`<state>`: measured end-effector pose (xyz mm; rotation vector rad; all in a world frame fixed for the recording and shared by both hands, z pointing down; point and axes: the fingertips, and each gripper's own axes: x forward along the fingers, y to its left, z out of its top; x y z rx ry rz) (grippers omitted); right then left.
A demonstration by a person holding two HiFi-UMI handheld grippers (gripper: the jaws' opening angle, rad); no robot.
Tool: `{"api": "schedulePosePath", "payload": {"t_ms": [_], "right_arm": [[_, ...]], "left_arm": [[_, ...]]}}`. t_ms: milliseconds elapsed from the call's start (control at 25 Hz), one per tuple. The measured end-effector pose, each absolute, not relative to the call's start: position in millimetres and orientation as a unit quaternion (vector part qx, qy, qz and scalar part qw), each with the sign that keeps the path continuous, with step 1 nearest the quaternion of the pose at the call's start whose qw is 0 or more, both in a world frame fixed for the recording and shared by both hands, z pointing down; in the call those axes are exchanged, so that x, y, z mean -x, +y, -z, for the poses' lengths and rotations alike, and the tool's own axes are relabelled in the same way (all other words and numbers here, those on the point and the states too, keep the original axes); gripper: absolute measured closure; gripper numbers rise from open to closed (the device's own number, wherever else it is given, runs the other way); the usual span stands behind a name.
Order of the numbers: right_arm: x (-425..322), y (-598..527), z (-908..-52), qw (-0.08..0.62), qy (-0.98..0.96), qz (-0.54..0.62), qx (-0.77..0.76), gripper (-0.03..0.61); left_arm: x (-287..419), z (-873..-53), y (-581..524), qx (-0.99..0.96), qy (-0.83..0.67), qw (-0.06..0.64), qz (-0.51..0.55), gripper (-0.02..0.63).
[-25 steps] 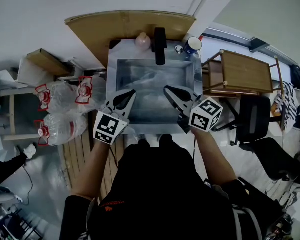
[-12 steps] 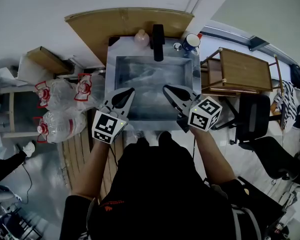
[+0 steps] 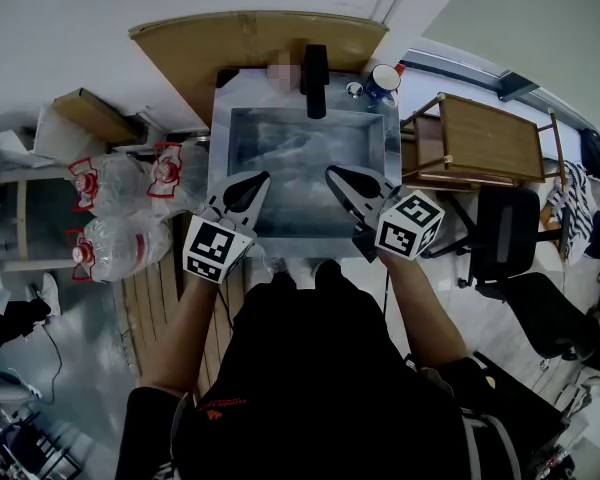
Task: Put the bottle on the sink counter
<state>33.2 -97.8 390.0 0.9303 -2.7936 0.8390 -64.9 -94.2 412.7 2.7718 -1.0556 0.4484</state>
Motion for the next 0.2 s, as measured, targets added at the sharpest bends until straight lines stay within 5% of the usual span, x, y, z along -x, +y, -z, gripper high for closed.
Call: {"api": "schedulePosePath", "payload": {"t_ms": [200], "right_arm": [[-33.0,-100.4,-391.0,0.038,-0.912,-0.275,-0.304,0.578]], "left_arm": [[63.9,-414.2,-95.3,-0.922,-0.348,0.073,-0.152,0.595]]}}
